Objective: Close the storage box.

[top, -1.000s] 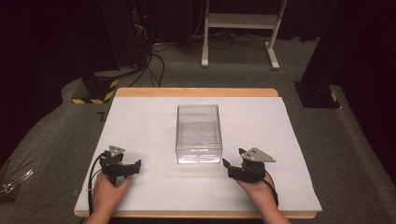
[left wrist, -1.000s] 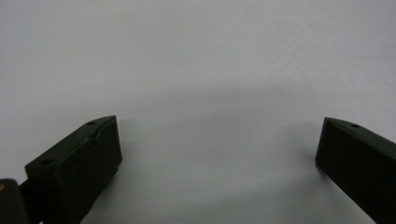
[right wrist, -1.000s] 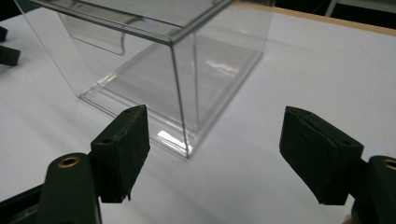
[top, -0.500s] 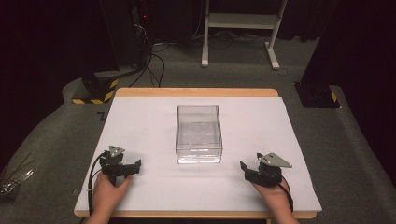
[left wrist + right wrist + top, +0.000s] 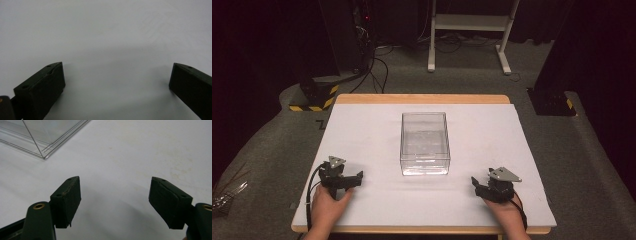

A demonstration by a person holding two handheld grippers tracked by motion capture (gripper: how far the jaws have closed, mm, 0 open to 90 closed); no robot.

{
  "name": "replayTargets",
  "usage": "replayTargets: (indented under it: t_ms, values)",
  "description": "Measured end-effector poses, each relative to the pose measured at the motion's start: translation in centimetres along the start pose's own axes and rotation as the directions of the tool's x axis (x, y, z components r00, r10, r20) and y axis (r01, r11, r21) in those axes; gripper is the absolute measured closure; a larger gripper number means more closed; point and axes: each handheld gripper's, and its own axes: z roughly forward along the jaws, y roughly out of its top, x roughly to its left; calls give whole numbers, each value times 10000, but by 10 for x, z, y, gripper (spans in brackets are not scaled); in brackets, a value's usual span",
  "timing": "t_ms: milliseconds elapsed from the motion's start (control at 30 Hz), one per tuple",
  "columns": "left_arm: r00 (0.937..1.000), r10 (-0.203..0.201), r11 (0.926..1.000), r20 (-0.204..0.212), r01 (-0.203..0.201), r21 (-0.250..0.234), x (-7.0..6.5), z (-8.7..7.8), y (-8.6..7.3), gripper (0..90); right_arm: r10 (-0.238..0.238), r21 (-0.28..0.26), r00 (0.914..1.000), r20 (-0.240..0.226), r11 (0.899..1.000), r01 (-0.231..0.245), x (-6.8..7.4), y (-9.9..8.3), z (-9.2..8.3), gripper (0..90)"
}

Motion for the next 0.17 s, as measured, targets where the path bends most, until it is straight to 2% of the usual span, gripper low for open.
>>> replayTargets:
  t_ms: [167]
  values:
    - [10000,0,10000,-1,0,6,0,0,0,7,42,2,10000,-54,10000,-42,-1,0,0,258]
